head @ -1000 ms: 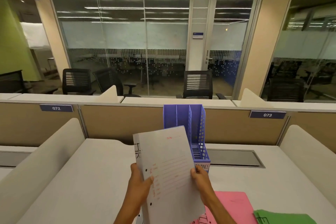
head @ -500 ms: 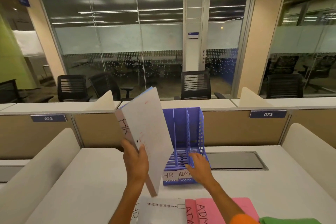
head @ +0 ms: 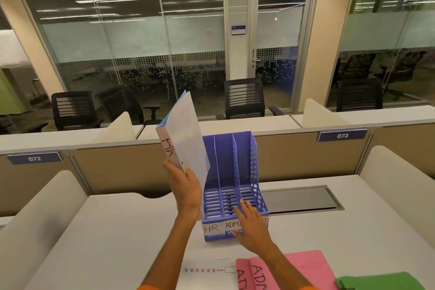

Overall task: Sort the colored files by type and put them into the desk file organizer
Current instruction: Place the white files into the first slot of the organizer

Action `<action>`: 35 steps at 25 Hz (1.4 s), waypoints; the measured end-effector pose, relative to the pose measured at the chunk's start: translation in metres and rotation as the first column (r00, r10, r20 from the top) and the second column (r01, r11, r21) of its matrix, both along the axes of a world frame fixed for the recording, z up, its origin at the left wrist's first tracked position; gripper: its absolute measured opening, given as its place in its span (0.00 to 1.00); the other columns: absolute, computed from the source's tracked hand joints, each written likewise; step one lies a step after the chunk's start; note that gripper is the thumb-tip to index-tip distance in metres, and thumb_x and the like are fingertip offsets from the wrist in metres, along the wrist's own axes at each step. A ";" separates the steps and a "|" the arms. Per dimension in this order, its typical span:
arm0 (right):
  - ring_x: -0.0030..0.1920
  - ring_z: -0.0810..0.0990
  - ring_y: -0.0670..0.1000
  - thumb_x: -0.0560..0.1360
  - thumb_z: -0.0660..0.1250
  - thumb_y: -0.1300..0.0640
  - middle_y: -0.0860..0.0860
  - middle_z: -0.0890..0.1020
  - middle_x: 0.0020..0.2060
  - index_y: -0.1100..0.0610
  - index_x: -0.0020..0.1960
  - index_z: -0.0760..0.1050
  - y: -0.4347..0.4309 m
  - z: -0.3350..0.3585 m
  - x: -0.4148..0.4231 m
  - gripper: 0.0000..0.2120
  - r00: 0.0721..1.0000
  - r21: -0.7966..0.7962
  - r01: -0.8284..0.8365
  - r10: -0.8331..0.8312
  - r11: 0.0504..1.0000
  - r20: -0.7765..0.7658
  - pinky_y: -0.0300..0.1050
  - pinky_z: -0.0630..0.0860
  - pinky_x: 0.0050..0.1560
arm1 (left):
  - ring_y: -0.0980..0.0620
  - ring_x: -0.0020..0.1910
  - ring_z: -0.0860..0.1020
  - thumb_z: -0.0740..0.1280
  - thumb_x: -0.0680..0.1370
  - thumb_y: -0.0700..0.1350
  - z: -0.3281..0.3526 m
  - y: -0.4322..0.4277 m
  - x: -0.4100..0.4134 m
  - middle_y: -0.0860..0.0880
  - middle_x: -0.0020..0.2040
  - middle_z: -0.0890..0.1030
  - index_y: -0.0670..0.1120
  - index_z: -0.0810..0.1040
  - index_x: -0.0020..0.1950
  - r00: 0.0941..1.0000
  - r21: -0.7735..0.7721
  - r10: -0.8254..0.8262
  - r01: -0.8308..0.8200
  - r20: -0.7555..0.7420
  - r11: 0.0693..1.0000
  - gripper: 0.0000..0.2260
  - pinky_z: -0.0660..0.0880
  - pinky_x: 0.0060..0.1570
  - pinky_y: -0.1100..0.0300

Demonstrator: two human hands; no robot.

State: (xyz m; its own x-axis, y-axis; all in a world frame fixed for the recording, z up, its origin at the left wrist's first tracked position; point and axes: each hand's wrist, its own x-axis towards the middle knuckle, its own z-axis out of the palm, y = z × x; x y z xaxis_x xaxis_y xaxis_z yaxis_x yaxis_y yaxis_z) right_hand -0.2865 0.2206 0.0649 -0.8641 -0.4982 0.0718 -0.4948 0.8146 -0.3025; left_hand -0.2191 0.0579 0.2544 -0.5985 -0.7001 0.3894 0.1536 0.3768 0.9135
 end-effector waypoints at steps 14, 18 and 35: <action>0.65 0.75 0.57 0.53 0.81 0.42 0.54 0.75 0.66 0.50 0.69 0.67 -0.013 -0.044 0.001 0.48 0.998 -0.021 0.070 -0.070 0.997 -0.007 0.52 0.76 0.56 | 0.46 0.68 0.70 0.60 0.82 0.44 -0.085 0.000 -0.060 0.46 0.73 0.65 0.50 0.57 0.70 0.998 0.096 0.069 -0.069 0.000 0.993 0.19 0.80 0.56 0.49; 0.68 0.70 0.57 0.57 0.80 0.42 0.54 0.73 0.68 0.50 0.71 0.65 -0.018 -0.045 0.003 0.47 0.995 -0.031 0.094 -0.095 0.995 -0.026 0.52 0.74 0.59 | 0.47 0.68 0.71 0.61 0.82 0.44 -0.105 0.000 -0.062 0.45 0.74 0.64 0.47 0.57 0.72 0.998 0.126 0.063 -0.066 0.030 0.990 0.21 0.79 0.57 0.47; 0.69 0.70 0.58 0.57 0.80 0.43 0.55 0.71 0.69 0.51 0.72 0.65 -0.019 -0.053 0.003 0.47 0.987 -0.049 0.127 -0.131 0.991 -0.091 0.53 0.72 0.60 | 0.54 0.52 0.76 0.62 0.80 0.47 -0.160 0.007 -0.057 0.45 0.70 0.69 0.47 0.59 0.71 0.954 0.188 -0.042 -0.015 0.297 0.982 0.21 0.80 0.45 0.57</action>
State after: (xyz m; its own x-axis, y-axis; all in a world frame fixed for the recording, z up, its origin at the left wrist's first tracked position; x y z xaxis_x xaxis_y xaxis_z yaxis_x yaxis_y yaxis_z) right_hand -0.2831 0.2018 0.0120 -0.9094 -0.3779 0.1740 -0.4143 0.8608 -0.2958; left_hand -0.2760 0.0653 0.0941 -0.6771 -0.7338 0.0555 -0.1327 0.1959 0.9716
